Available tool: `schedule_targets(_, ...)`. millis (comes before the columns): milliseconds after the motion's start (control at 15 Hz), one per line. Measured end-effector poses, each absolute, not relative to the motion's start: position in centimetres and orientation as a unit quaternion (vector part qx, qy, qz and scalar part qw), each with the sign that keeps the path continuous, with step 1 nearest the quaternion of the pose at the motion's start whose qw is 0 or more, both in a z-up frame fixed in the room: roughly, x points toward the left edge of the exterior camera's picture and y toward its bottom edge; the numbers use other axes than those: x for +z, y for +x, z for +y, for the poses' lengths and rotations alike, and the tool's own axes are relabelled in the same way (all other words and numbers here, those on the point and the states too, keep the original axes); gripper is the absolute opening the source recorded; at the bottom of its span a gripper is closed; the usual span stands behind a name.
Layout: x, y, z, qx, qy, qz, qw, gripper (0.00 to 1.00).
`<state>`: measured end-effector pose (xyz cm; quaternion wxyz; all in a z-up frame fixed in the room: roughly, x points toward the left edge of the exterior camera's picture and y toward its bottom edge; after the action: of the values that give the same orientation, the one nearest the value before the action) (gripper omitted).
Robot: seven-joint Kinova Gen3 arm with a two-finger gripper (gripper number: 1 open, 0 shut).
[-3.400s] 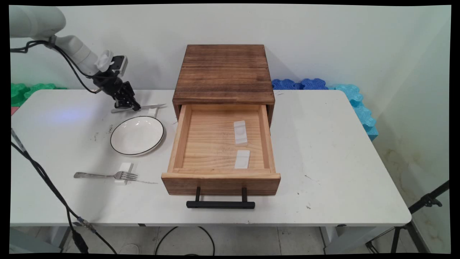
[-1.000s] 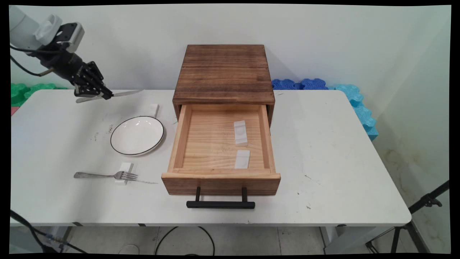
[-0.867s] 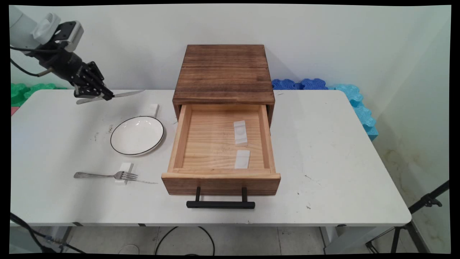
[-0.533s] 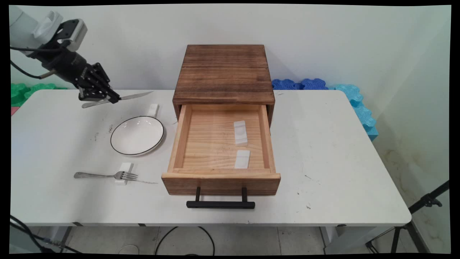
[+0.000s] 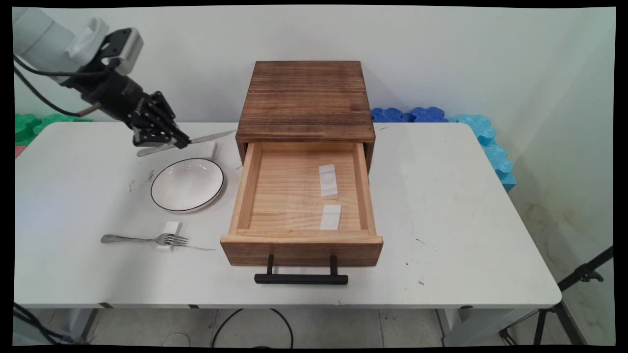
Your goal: Place the picked object into the drawer
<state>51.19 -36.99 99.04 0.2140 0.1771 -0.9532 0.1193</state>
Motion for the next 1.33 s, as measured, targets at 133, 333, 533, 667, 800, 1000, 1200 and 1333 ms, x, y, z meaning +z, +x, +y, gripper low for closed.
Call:
schedule_targets(133, 98.8, 49.4, -37.0, 0.122, 0.172, -0.953, 0.22, 0.0)
schedule_targets(333, 98.5, 46.8, -37.3, 0.126, 0.164, -0.952, 0.227, 0.0)
schedule_targets(533, 98.2, 44.3, -37.8, 0.132, 0.16, -0.95, 0.233, 0.0)
schedule_targets(667, 98.0, 43.2, -38.2, 0.135, 0.159, -0.949, 0.235, 0.0)
schedule_targets(800, 97.8, 41.6, -38.8, 0.139, 0.159, -0.949, 0.236, 0.0)
schedule_targets(1000, 97.4, 39.4, -39.7, 0.145, 0.156, -0.948, 0.236, 0.0)
schedule_targets(1200, 97.2, 37.9, -40.3, 0.149, 0.153, -0.948, 0.234, 0.0)
schedule_targets(1333, 96.8, 36.4, -40.9, 0.153, 0.15, -0.949, 0.232, 0.0)
